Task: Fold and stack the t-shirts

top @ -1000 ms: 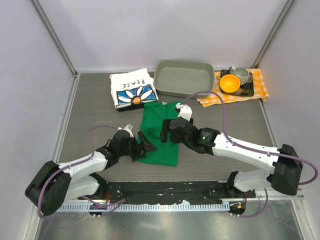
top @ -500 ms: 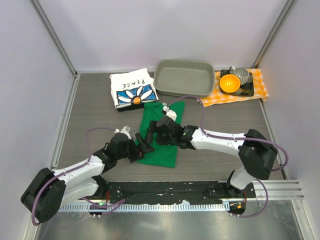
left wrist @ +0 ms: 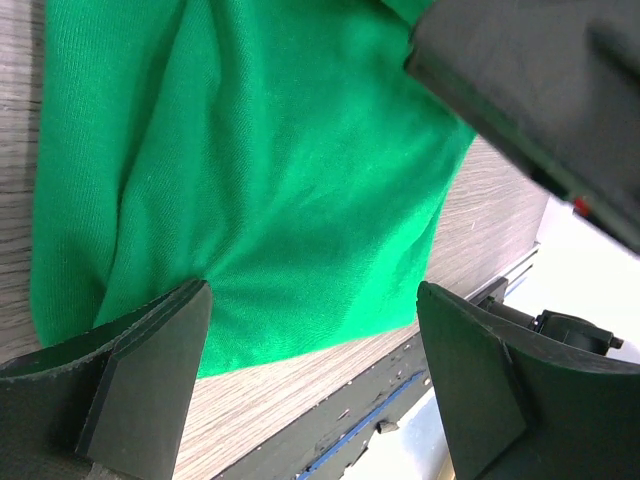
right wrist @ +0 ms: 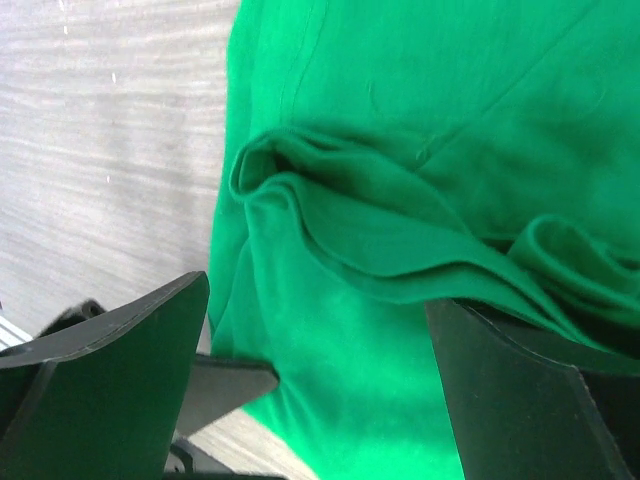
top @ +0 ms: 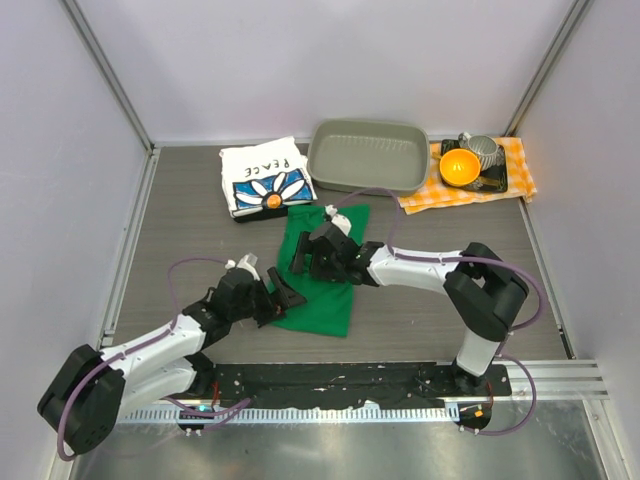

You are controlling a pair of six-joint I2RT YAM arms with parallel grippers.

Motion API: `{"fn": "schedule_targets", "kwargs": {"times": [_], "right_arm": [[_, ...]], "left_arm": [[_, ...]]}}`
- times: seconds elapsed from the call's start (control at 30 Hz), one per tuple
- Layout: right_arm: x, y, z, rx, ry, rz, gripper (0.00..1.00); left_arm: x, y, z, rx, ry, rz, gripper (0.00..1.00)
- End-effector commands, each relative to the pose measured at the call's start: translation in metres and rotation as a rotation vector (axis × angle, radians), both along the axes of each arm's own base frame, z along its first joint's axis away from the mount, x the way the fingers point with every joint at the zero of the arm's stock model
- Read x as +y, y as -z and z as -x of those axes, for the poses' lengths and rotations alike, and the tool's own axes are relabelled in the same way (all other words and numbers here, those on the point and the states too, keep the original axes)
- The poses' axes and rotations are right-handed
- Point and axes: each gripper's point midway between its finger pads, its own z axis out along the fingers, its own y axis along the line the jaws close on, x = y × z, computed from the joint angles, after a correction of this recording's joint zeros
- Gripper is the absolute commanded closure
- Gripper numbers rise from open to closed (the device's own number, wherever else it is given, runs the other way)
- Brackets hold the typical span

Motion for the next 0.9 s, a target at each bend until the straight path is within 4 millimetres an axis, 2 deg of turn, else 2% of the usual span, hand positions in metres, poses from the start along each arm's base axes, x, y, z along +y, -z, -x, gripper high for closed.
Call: {"fn": "schedule_targets", "kwargs": {"times": [0.0, 0.1, 0.23, 0.33, 0.4, 0.43, 0.47, 0.5, 0.53, 0.57, 0.6, 0.63, 0.67, 0.7, 0.73, 0.8, 0.87], "right_arm": [[0.005, -0.03, -0.051, -0.123, 0.062, -0.044, 0.05], [-0.005, -0.037, -0.07, -0.201, 0.091, 0.009, 0.06], [-0.02, -0.064, -0.091, -0.331, 0.129, 0.095, 0.06], [-0.04, -0.085, -0.089, -0.372, 0.129, 0.174, 0.06], [-0.056, -0.105, -0.076, -0.399, 0.131, 0.211, 0.05], [-0.068, -0.113, -0.074, -0.432, 0.135, 0.26, 0.05], [-0.075, -0.112, -0.062, -0.426, 0.12, 0.297, 0.04], [-0.084, -0.122, -0.055, -0.428, 0.124, 0.297, 0.01], [-0.087, -0.118, -0.046, -0.399, 0.097, 0.3, 0.0], [-0.096, -0.111, -0.035, -0.361, 0.083, 0.32, 0.0], [-0.104, -0.104, -0.024, -0.335, 0.071, 0.321, 0.0], [-0.107, -0.098, -0.014, -0.311, 0.052, 0.317, 0.0], [-0.109, -0.091, -0.003, -0.279, 0.041, 0.308, 0.0], [-0.116, -0.073, 0.011, -0.248, 0.021, 0.333, 0.0], [-0.12, -0.075, 0.02, -0.246, 0.02, 0.309, 0.0], [-0.125, -0.051, 0.043, -0.169, 0.003, 0.285, 0.02], [-0.124, -0.049, 0.058, -0.153, -0.017, 0.235, 0.03]], "left_arm": [[0.011, 0.015, 0.009, 0.033, -0.014, -0.05, 0.11], [0.014, 0.019, 0.013, 0.048, -0.017, -0.063, 0.11], [0.016, 0.019, 0.014, 0.049, -0.019, -0.063, 0.11], [0.015, 0.013, 0.014, 0.037, -0.018, -0.052, 0.12], [0.013, 0.003, 0.014, 0.025, -0.01, -0.04, 0.11], [0.009, -0.011, 0.009, -0.002, -0.008, -0.021, 0.11], [0.008, -0.025, 0.006, -0.034, -0.008, -0.003, 0.08], [0.009, -0.03, 0.007, -0.034, 0.001, -0.021, 0.07], [0.005, -0.053, 0.001, -0.073, 0.009, -0.006, 0.06], [0.005, -0.06, -0.001, -0.078, 0.01, -0.017, 0.06], [0.013, -0.055, 0.006, -0.028, 0.014, -0.074, 0.06], [0.015, -0.071, 0.0, -0.06, 0.011, -0.102, 0.06], [0.027, -0.056, 0.011, 0.024, 0.016, -0.188, 0.06], [0.027, -0.063, 0.009, 0.018, 0.022, -0.205, 0.06], [0.031, -0.059, 0.013, 0.041, 0.035, -0.237, 0.07], [0.036, -0.047, 0.023, 0.1, 0.056, -0.275, 0.08], [0.039, -0.037, 0.03, 0.138, 0.055, -0.284, 0.09]]}}
